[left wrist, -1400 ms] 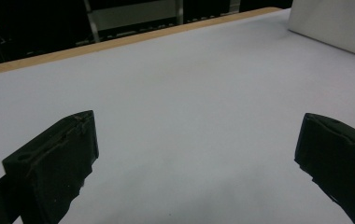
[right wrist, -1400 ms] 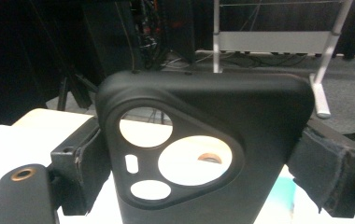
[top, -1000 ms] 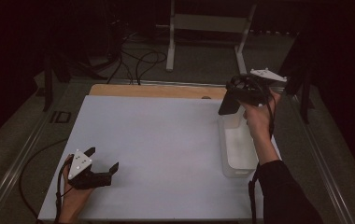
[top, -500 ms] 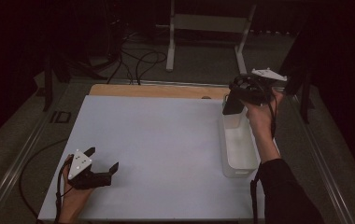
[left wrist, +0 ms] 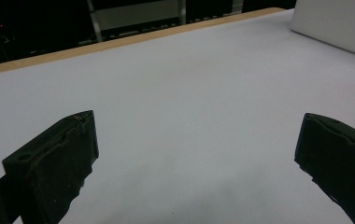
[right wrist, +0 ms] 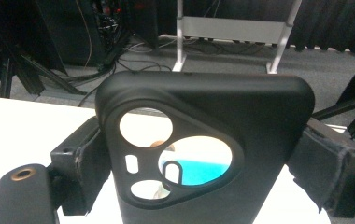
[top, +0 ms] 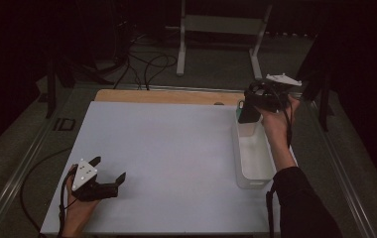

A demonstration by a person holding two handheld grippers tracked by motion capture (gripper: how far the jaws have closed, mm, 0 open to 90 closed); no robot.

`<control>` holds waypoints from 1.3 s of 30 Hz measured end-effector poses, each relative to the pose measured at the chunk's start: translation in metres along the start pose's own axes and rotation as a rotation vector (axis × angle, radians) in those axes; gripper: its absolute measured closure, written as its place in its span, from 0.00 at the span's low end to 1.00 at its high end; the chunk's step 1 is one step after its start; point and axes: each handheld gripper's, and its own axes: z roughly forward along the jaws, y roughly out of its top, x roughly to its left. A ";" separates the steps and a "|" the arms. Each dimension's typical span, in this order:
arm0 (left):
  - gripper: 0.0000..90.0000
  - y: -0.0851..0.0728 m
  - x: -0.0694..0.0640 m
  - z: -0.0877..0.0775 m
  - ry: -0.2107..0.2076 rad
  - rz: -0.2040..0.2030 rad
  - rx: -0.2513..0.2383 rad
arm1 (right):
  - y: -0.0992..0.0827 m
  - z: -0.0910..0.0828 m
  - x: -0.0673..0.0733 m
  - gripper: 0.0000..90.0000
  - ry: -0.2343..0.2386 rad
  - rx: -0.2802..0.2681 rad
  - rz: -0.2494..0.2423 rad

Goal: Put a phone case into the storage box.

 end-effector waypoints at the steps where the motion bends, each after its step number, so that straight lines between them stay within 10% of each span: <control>1: 0.00 0.000 0.000 0.000 0.000 0.000 0.000 | 0.000 0.000 0.000 0.16 0.000 0.000 0.000; 39: 0.00 -0.001 0.000 0.000 0.002 -0.004 0.003 | -0.048 0.045 0.002 0.15 -0.046 0.176 0.028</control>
